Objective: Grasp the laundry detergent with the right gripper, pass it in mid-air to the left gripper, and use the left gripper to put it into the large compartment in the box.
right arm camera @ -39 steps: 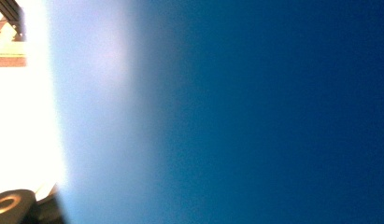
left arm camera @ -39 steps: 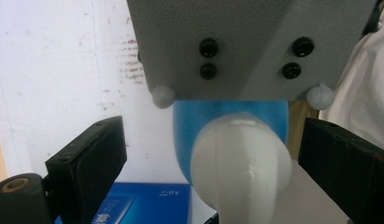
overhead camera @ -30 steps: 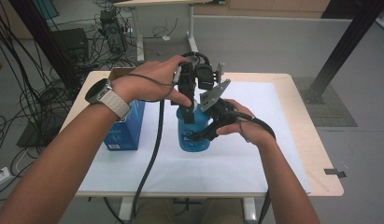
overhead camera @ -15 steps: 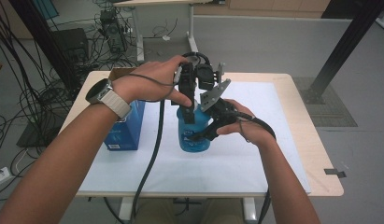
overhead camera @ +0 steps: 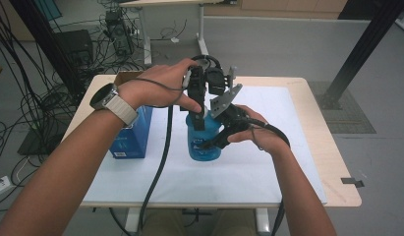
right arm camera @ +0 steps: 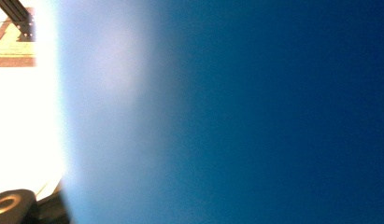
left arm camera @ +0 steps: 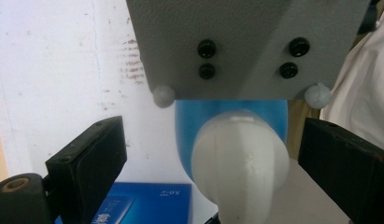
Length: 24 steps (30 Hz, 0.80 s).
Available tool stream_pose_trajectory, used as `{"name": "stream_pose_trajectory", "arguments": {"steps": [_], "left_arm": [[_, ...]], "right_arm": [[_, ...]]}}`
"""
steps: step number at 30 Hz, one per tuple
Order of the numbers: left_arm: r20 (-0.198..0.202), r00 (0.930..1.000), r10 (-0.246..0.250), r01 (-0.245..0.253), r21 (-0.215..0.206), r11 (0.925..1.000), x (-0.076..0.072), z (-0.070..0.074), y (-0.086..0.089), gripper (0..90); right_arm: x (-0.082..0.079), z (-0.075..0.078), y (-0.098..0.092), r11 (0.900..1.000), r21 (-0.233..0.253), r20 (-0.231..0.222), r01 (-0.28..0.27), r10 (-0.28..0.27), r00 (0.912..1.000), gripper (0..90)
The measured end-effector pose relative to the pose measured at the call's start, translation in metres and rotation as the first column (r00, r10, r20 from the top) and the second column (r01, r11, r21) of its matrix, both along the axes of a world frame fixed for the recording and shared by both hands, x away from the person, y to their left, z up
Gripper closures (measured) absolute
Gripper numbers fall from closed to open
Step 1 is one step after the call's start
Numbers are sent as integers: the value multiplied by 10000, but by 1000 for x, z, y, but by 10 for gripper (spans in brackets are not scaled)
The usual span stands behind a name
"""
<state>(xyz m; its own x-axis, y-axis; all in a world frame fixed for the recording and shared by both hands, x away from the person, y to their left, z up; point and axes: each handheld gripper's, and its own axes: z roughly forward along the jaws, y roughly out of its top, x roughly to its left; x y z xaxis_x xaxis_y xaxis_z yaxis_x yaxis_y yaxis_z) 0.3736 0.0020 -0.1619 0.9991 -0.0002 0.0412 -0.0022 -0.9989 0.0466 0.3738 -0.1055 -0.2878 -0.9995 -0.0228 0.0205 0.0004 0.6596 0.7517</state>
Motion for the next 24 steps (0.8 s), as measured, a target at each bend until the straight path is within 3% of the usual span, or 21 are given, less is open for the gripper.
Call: {"name": "stream_pose_trajectory", "arguments": {"steps": [24], "left_arm": [[-15, 10000, 1, -1, 3, 10000, 1, -1, 1, 83]], "right_arm": [[1, -1, -1, 10000, 12, -25, 41, -41, 10000, 434]]}}
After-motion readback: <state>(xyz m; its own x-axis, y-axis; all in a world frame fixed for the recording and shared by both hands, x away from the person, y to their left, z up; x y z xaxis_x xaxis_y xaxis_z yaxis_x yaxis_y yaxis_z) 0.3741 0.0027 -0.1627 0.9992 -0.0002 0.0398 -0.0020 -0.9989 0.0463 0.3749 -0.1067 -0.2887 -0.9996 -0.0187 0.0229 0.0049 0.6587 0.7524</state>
